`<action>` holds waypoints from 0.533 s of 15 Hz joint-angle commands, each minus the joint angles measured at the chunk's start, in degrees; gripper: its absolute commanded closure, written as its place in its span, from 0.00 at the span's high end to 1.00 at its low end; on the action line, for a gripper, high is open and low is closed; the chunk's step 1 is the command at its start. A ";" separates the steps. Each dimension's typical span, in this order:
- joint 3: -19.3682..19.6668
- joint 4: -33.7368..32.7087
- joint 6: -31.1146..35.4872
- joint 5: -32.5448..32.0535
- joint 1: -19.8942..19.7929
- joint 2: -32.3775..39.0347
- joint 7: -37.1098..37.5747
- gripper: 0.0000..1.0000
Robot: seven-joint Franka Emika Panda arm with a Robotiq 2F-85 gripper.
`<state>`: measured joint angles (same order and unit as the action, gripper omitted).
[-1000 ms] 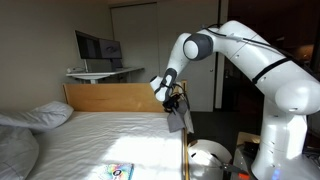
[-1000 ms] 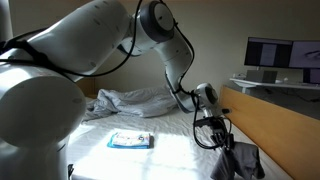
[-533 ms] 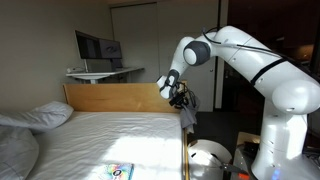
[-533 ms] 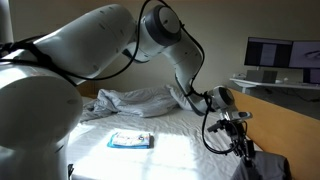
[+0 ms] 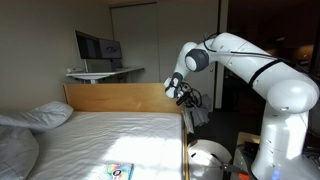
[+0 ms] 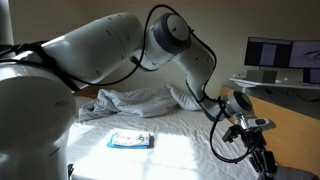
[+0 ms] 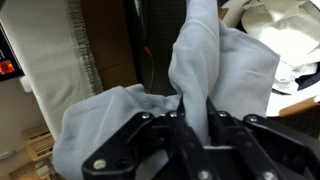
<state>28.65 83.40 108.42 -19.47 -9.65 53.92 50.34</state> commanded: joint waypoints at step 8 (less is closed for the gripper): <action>1.36 -20.07 -18.29 -0.88 -6.63 9.85 10.88 0.06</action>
<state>29.27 69.58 96.72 -19.52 -15.91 61.03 58.09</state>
